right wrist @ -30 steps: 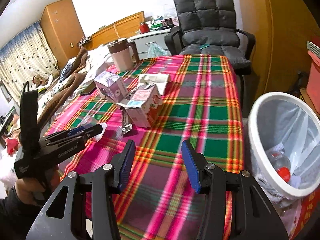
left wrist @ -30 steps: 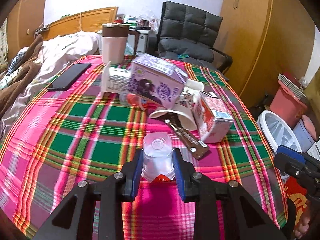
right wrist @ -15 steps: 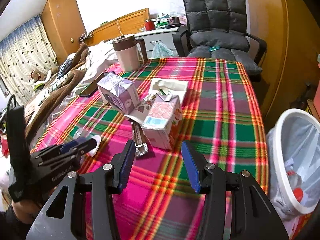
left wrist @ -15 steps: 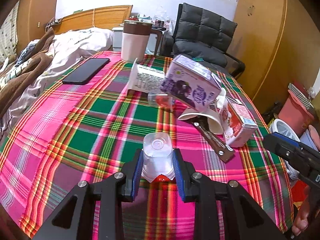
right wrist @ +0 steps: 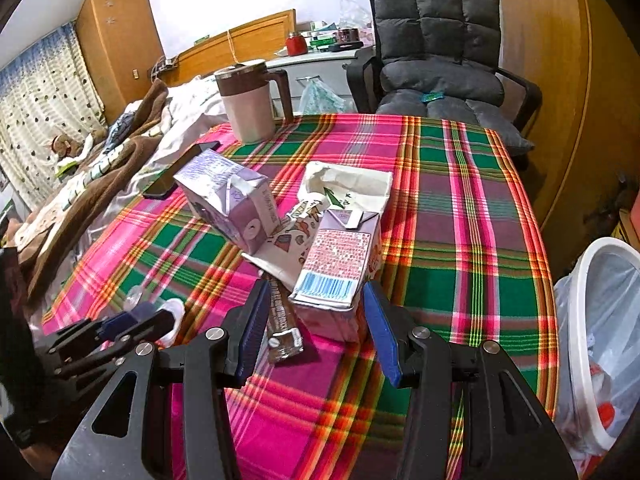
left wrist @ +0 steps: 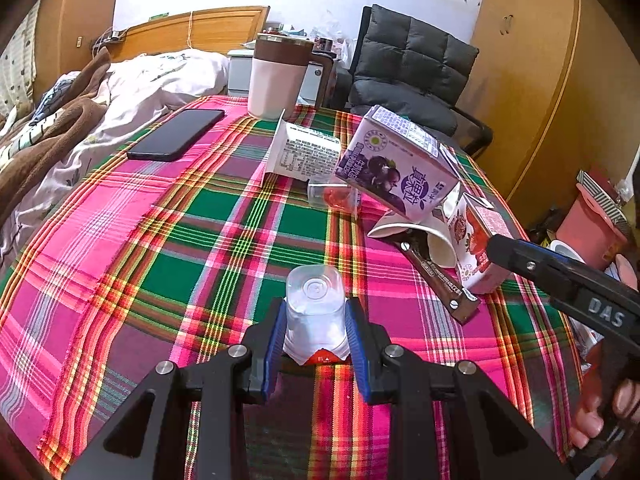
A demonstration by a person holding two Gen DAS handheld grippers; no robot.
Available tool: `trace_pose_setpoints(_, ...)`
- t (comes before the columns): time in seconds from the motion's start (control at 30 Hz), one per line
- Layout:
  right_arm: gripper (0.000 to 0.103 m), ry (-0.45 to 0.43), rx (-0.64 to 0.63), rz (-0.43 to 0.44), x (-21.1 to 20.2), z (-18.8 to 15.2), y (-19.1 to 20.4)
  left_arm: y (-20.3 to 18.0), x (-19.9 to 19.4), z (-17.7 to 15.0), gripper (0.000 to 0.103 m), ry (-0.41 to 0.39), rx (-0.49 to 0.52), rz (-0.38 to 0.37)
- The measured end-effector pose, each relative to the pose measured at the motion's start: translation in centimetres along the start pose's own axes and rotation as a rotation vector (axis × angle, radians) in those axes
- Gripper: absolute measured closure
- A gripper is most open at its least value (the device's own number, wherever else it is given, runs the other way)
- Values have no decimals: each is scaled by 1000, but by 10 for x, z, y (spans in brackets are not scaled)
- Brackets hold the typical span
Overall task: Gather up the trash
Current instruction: 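Grasp the pink-and-white juice carton with the right tool while the left tool holds the cup, then carry the cup and juice carton over the white bin with both tools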
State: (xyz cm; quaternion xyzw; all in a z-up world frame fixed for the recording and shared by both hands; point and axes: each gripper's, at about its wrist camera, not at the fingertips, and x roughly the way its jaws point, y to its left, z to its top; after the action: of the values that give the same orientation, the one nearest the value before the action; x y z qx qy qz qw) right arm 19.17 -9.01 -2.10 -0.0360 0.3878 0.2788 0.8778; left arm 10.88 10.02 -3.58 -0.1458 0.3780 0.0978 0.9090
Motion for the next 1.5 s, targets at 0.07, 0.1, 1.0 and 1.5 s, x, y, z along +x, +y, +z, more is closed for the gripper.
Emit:
trace_pose_setpoints(0.07, 64, 4, 4, -5, 1, 0, -2, -1, 0, 0, 73, 0, 3, -5)
trace_pose_setpoints(0.1, 65, 3, 2, -7, 0, 0, -2, -3, -1, 1, 73, 0, 4, -7)
trace_pose_setpoints(1.0, 65, -85, 40, 17, -60, -27, -26, -60, -41, -5, 73, -26, 100, -84)
trace_pose_setpoints(1.5, 65, -136, 145, -56, -90, -45, -71, -118, -35, -8, 73, 1, 189, -181)
